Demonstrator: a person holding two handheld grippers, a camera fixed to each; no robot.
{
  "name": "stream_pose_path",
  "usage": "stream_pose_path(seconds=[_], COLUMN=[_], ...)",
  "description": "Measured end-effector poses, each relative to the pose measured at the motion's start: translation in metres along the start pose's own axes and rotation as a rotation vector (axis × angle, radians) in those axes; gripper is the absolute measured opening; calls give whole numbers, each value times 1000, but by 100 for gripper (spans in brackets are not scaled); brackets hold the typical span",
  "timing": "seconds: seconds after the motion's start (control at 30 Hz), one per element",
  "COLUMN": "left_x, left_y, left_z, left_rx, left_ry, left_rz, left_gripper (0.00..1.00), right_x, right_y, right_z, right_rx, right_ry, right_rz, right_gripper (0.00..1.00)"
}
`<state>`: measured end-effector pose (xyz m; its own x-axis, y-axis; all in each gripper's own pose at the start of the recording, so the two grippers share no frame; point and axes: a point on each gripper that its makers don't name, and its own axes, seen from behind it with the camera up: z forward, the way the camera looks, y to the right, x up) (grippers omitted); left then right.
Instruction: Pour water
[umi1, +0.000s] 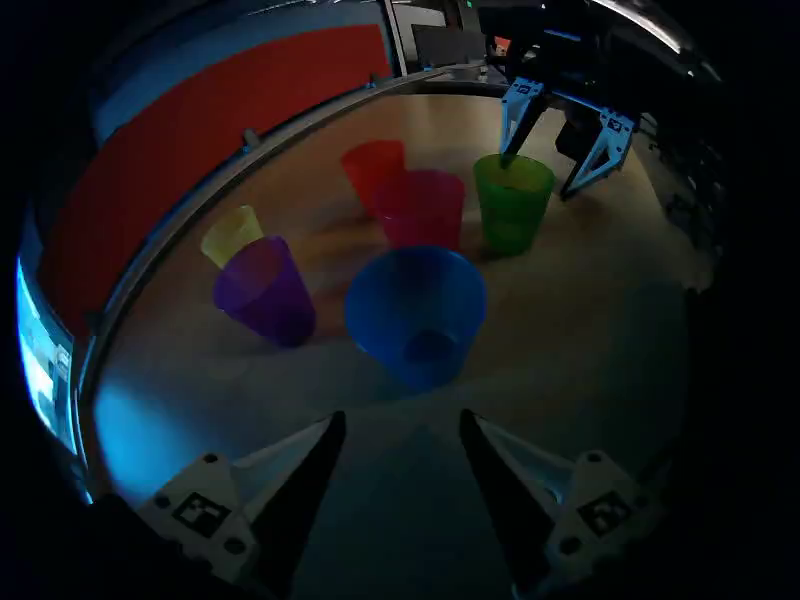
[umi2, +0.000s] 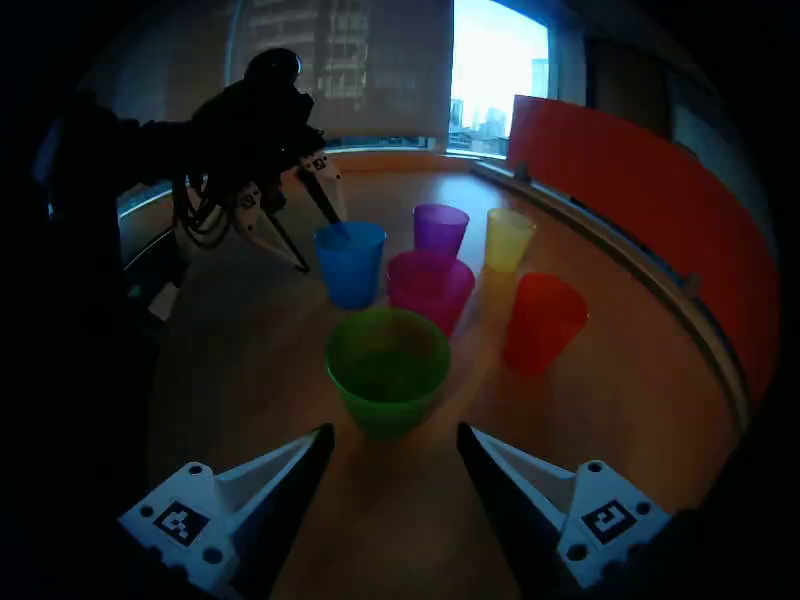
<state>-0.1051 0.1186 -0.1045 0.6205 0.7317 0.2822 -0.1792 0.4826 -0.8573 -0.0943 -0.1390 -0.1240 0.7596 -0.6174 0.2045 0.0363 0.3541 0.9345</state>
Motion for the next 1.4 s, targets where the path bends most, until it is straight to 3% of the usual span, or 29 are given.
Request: stream_pose_path(seconds=[0.3,0.67,1.0,1.4], left_x=[-8,-12,-20,-26], left_y=[-3,-7,-26,-61], left_z=[-17,-27,-41,-71], left_rx=[33,70,162,342], left_ry=[-2,7,32,112], left_rz=[-19,-54,-146,-325], left_gripper=[84,84,83,84], right_x=[-13,-11,-16,-21], right_y=[2,3,18,31], right_z=[-19,-29,-36,-50], right_rx=[-35,-71,-174,-315], right_ry=[-13,-1,0,21], right_rz=[12,42,147,326], right_gripper=[95,95,95,95])
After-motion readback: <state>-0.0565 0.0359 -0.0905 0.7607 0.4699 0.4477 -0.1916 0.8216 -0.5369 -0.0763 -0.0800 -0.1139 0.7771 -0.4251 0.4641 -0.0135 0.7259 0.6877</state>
